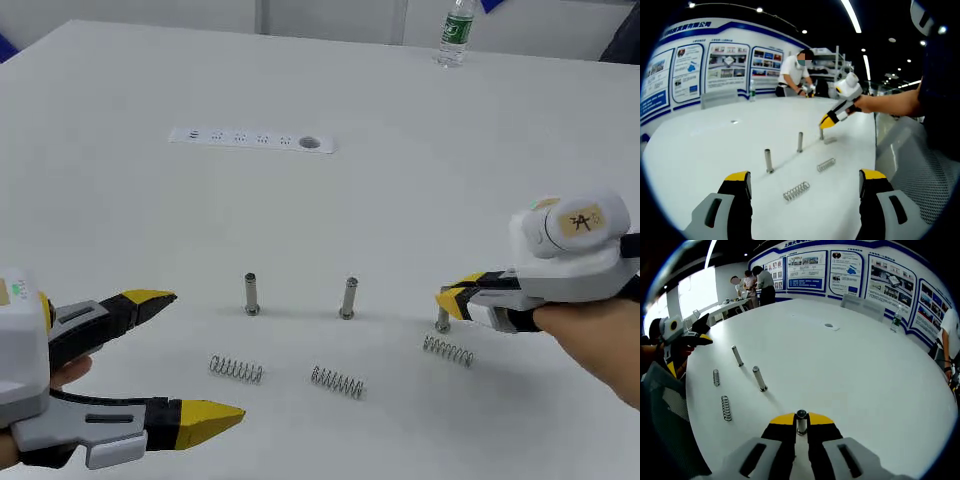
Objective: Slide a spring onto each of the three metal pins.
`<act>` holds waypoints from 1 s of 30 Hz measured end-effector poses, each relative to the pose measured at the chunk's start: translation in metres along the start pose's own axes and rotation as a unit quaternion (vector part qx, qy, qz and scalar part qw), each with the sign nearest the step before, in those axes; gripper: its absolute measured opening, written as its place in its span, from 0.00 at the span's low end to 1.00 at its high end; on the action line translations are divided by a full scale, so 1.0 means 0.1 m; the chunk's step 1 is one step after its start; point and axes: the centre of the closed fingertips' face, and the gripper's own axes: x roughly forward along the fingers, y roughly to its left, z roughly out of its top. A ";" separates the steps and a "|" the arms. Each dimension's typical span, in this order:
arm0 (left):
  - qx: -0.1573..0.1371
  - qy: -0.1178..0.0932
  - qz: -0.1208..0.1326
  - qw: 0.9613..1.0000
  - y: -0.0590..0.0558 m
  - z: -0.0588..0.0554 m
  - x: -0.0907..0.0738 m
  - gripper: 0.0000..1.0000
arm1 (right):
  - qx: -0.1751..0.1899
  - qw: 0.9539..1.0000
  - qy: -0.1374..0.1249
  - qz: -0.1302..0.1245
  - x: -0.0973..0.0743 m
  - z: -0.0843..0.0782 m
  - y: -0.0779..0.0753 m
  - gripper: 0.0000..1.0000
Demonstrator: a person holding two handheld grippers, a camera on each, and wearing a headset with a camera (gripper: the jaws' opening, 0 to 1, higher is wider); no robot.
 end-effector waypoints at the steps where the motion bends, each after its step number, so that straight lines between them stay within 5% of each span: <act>1: 0.000 0.000 0.000 1.000 0.00 0.00 0.00 0.91 | -0.001 1.000 0.000 -0.001 0.00 0.00 -0.01 0.09; 30: 0.004 0.004 -0.003 1.000 -0.03 0.03 0.00 0.90 | -0.014 1.000 0.002 0.004 0.12 0.02 -0.06 0.09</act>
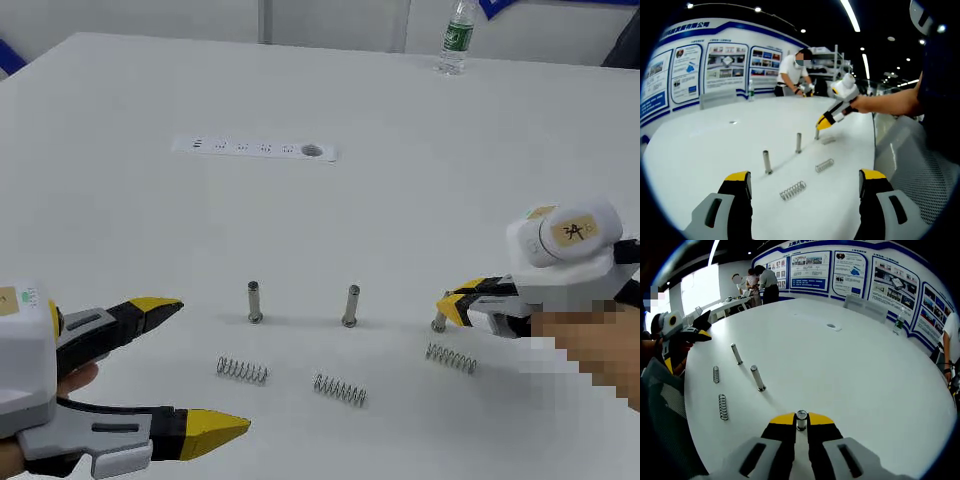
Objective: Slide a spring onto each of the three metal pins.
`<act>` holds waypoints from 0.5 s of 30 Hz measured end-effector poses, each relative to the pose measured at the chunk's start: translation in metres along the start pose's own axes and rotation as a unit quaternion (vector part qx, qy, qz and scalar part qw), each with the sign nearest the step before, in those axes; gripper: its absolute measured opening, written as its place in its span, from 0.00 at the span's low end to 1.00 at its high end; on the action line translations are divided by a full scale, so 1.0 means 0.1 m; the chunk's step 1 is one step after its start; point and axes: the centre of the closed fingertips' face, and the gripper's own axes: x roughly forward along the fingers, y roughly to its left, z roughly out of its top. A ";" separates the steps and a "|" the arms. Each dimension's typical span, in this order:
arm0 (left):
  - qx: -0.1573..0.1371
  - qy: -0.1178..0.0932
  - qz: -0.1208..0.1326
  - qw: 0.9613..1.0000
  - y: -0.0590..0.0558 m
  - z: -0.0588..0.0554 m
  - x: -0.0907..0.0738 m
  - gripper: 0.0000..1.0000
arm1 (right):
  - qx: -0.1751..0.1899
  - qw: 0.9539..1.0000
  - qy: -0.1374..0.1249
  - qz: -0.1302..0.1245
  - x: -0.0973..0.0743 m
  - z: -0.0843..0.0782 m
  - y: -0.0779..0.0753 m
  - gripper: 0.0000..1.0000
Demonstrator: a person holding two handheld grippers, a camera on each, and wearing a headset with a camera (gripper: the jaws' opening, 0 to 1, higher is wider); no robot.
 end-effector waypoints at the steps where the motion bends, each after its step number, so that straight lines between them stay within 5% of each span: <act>1: 0.000 0.000 0.000 1.000 0.00 0.00 0.00 0.90 | -0.002 1.000 0.002 0.000 -0.01 -0.01 0.01 0.10; 4: 0.000 0.002 0.000 1.000 -0.01 -0.02 0.00 0.91 | -0.005 1.000 -0.001 -0.003 -0.03 0.00 0.01 0.20; 15: 0.002 0.001 -0.003 1.000 -0.01 0.00 0.01 0.90 | -0.024 1.000 0.001 0.010 -0.29 -0.16 0.02 0.19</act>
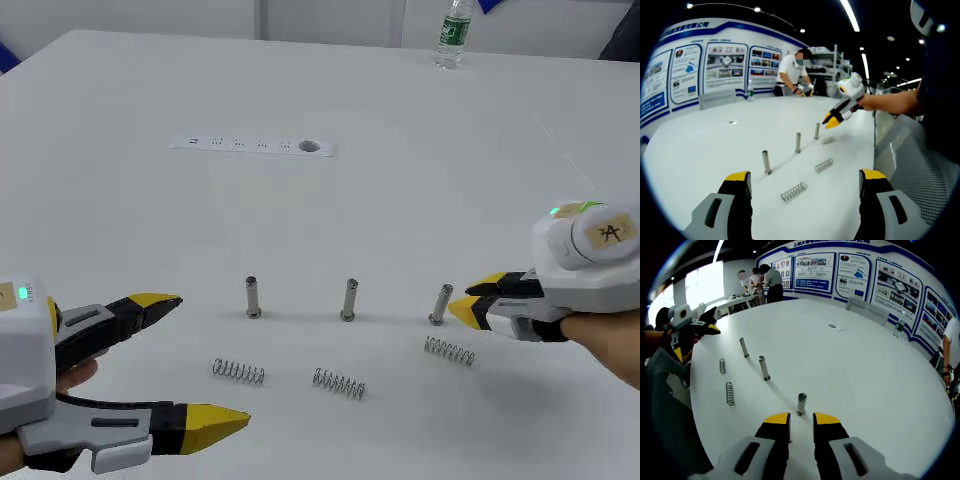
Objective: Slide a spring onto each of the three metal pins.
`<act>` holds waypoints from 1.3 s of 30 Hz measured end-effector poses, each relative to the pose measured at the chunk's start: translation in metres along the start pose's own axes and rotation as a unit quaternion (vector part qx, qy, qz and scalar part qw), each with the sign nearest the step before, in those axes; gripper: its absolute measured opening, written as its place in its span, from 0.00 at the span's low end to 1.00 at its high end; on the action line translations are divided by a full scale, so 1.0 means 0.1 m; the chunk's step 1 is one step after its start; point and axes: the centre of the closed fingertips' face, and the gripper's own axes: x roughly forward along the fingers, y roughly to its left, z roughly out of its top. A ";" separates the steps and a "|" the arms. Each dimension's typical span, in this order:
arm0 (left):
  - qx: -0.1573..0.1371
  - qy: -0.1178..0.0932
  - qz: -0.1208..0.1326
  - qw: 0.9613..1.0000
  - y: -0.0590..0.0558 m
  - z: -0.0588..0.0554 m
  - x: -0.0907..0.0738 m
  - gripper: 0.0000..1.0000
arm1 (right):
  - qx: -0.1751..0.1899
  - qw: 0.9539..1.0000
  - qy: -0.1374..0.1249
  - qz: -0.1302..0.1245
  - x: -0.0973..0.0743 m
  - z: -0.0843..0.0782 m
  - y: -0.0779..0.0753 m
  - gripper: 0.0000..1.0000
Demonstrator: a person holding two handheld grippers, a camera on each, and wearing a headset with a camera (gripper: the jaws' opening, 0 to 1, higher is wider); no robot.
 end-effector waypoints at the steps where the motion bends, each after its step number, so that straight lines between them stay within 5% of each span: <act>1: 0.000 0.000 -0.001 1.000 0.00 0.00 0.01 0.90 | -0.017 1.000 0.008 0.017 -0.01 -0.07 0.05 0.19; 7: 0.000 0.000 -0.005 1.000 -0.02 0.00 0.03 0.90 | -0.048 0.996 0.040 0.065 0.00 -0.31 0.21 0.19; 11: 0.000 0.000 -0.006 1.000 -0.02 0.00 0.03 0.90 | -0.064 0.993 0.066 0.074 0.06 -0.42 0.24 0.18; 26: -0.004 0.000 -0.004 1.000 -0.03 0.00 0.01 0.89 | -0.087 0.987 0.090 0.101 0.15 -0.53 0.24 0.14; 39: 0.009 -0.001 -0.025 1.000 -0.16 0.10 0.04 0.85 | -0.091 0.986 0.086 0.109 0.03 -0.42 0.33 0.11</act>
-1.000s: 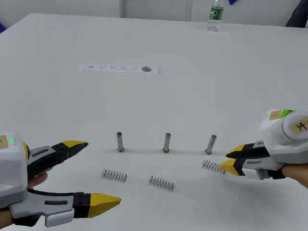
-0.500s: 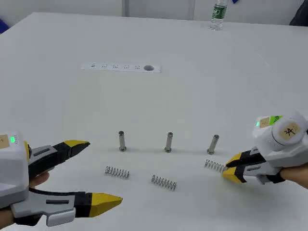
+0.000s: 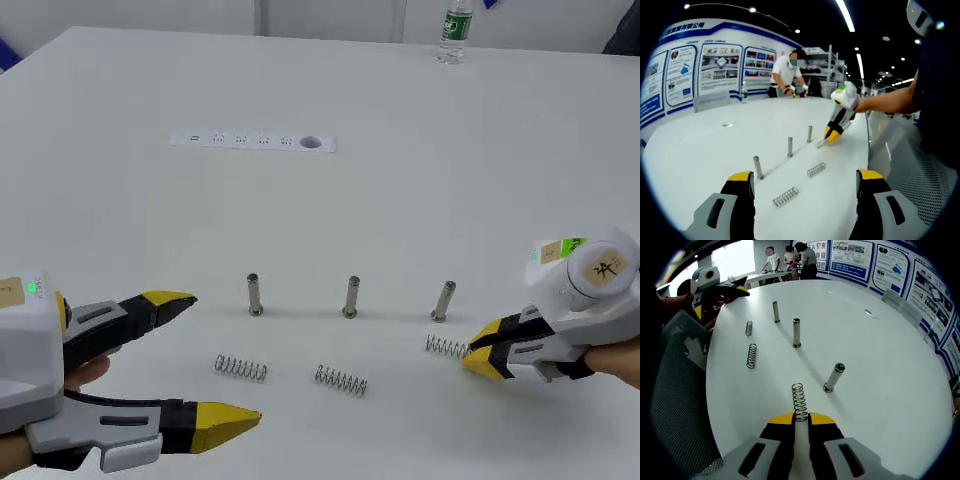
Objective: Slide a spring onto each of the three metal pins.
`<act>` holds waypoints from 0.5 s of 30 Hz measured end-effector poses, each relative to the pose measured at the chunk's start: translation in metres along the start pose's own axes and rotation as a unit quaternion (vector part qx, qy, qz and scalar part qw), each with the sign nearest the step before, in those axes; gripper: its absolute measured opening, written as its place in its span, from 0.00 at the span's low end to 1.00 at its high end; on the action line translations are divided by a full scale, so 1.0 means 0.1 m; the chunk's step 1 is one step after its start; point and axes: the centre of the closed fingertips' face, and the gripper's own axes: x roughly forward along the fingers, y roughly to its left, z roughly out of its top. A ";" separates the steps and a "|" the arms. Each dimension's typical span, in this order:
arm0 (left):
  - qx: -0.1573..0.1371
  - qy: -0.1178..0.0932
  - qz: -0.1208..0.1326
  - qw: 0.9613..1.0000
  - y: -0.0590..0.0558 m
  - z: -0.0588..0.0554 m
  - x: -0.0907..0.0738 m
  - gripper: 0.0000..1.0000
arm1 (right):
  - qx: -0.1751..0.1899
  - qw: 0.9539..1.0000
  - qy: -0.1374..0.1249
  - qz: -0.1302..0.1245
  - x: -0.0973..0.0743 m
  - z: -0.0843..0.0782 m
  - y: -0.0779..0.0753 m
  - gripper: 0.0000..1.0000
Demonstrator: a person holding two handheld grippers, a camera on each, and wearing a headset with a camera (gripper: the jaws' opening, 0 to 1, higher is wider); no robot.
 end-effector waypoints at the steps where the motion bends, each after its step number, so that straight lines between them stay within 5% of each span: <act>1: 0.002 0.001 -0.003 1.000 -0.01 0.01 0.01 0.85 | -0.001 1.000 0.000 0.000 -0.01 0.01 0.00 0.11; 6: 0.019 0.009 -0.030 0.999 -0.12 0.06 0.08 0.80 | -0.013 1.000 0.000 0.001 -0.09 0.07 0.07 0.11; 15: 0.046 0.014 -0.075 0.996 -0.28 0.18 0.27 0.74 | -0.048 0.998 -0.019 0.028 -0.26 0.42 0.33 0.11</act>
